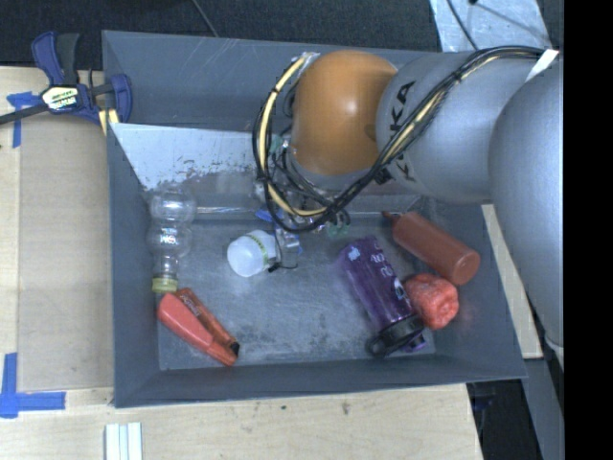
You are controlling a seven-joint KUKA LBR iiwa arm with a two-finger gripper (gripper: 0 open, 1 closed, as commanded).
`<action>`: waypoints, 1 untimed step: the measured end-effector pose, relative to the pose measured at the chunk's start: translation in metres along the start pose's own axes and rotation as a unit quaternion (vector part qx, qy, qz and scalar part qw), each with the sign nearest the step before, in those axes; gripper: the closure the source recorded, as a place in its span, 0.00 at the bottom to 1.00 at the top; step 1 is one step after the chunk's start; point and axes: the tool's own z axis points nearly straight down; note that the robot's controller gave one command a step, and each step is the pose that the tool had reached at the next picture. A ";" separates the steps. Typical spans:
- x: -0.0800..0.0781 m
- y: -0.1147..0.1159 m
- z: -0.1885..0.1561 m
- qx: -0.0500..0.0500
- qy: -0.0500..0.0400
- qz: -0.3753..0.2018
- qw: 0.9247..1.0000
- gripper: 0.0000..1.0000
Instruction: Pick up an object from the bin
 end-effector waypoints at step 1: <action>0.005 -0.001 0.059 0.000 0.002 0.066 0.998 0.00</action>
Offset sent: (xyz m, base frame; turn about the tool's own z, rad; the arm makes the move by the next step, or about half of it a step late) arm -0.0027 0.0022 -0.0575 -0.0803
